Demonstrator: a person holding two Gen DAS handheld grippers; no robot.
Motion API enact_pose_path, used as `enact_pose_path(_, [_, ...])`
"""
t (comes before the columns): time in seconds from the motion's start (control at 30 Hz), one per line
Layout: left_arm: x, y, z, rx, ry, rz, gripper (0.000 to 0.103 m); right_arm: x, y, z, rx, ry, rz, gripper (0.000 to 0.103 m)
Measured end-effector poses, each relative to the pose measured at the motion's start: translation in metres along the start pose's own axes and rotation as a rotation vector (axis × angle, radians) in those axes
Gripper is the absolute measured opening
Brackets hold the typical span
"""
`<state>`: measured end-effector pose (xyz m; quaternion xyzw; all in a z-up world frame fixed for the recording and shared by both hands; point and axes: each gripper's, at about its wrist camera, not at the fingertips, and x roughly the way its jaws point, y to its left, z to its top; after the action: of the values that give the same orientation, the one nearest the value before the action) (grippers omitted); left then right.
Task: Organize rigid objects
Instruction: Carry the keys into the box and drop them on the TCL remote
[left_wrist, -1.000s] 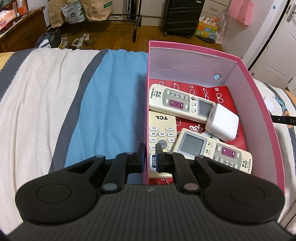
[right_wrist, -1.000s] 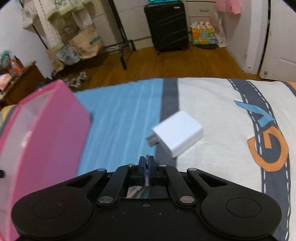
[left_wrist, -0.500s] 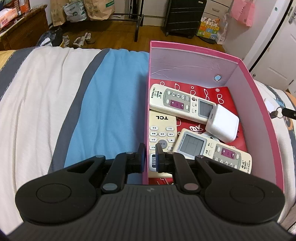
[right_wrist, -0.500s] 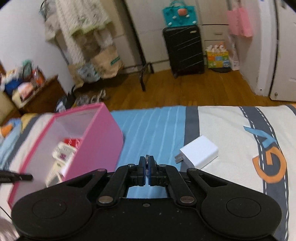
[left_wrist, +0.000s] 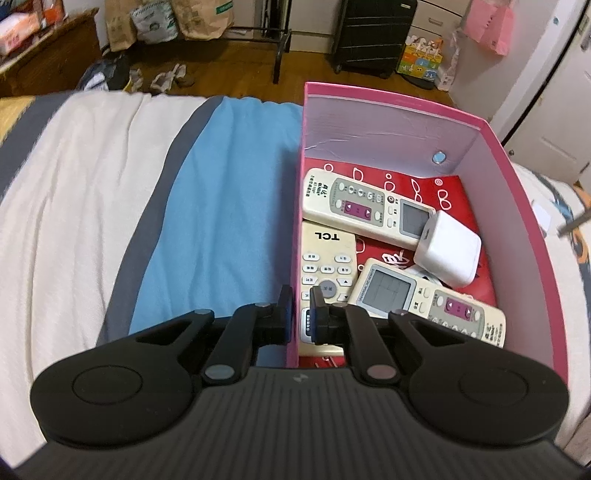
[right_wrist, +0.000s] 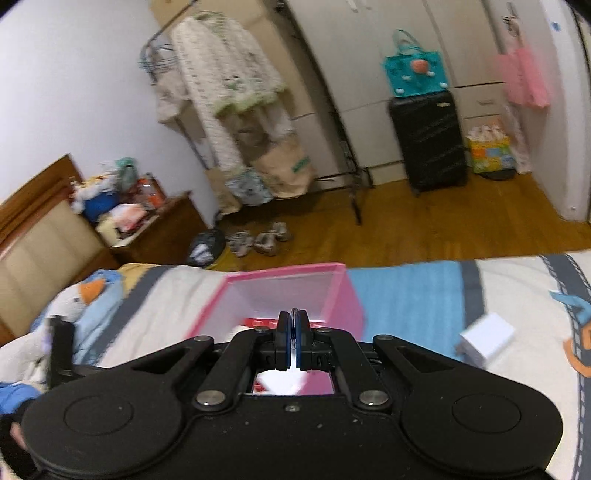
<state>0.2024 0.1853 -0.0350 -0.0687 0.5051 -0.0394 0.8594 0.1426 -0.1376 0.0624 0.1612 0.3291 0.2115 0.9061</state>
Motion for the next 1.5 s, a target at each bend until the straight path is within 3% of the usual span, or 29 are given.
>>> enact_pose_path(0.13, [0.001, 0.001, 0.001, 0.0, -0.001, -0.01, 0.007, 0.011, 0.022, 0.005, 0.002, 0.044, 0.101, 0.004])
enact_pose_path(0.33, [0.001, 0.002, 0.002, -0.014, 0.0, -0.022, 0.007, 0.048, 0.04, -0.014, 0.127, 0.176, 0.222, 0.004])
enact_pose_path(0.7, [0.002, 0.002, 0.001, 0.003, -0.009, -0.034, 0.007, 0.139, 0.068, -0.034, 0.103, 0.356, 0.219, 0.004])
enact_pose_path(0.9, [0.003, 0.004, 0.001, -0.01, -0.01, -0.043, 0.007, 0.184, 0.065, -0.034, 0.088, 0.397, 0.19, 0.005])
enact_pose_path(0.93, [0.003, 0.004, 0.002, -0.014, -0.008, -0.043, 0.007, 0.186, 0.065, -0.033, 0.081, 0.372, 0.183, 0.01])
enact_pose_path(1.03, [0.003, 0.004, 0.003, -0.008, -0.014, -0.044, 0.007, 0.177, 0.066, -0.026, 0.035, 0.289, 0.175, 0.024])
enact_pose_path(1.17, [0.002, 0.002, 0.001, 0.006, -0.018, -0.04, 0.007, 0.146, 0.054, -0.01, 0.013, 0.256, 0.161, 0.024])
enact_pose_path(1.5, [0.0, -0.005, 0.002, 0.025, -0.006, -0.023, 0.008, 0.048, -0.017, 0.027, -0.072, 0.278, -0.05, 0.028])
